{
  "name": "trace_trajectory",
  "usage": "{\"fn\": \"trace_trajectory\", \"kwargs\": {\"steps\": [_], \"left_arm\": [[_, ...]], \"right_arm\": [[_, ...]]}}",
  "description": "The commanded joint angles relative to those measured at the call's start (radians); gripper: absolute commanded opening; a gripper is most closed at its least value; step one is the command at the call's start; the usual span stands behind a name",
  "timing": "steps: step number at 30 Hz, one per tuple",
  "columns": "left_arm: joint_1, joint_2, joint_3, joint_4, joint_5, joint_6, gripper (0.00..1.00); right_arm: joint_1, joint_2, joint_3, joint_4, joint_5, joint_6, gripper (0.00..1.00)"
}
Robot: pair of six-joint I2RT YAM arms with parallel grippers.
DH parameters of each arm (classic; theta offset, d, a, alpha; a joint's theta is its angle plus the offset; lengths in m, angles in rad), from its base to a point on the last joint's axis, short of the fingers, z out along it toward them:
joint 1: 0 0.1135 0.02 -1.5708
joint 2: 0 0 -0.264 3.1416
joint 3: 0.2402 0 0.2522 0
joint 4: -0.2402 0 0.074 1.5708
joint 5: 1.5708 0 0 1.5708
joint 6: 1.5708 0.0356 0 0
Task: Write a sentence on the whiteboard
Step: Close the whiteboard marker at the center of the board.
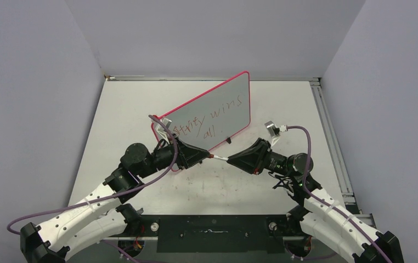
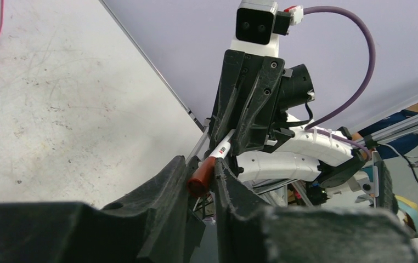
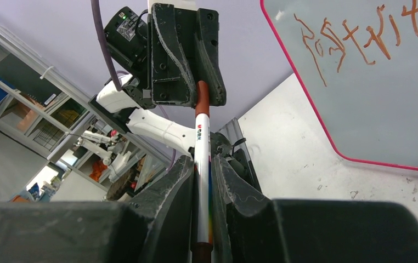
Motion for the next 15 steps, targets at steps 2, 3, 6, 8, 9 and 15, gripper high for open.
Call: {"fn": "trace_trajectory", "kwargs": {"steps": [2,3,6,8,9,15], "left_arm": [[0.006,0.015,-0.019,0.105,0.037,-0.024,0.1],[0.004,0.018,-0.021,0.111,0.04,-0.026,0.07],[0.002,0.027,-0.029,0.141,0.057,-0.039,0.0],[0.0,0.037,-0.038,0.167,0.07,-0.049,0.0],[-0.002,0.04,-0.041,0.175,0.075,-0.051,0.0],[-0.033,0.046,-0.047,0.186,0.075,-0.037,0.0]], "right_arm": [[-0.006,0.009,0.004,0.09,-0.001,-0.005,0.05],[-0.006,0.009,0.002,0.09,0.002,-0.006,0.05],[-0.005,0.008,0.002,0.092,0.011,-0.005,0.05],[-0.005,0.006,0.004,0.093,0.021,-0.006,0.05],[-0.005,0.004,0.004,0.095,0.026,-0.007,0.05],[-0.006,0.006,-0.003,0.135,0.06,0.004,0.05]]}}
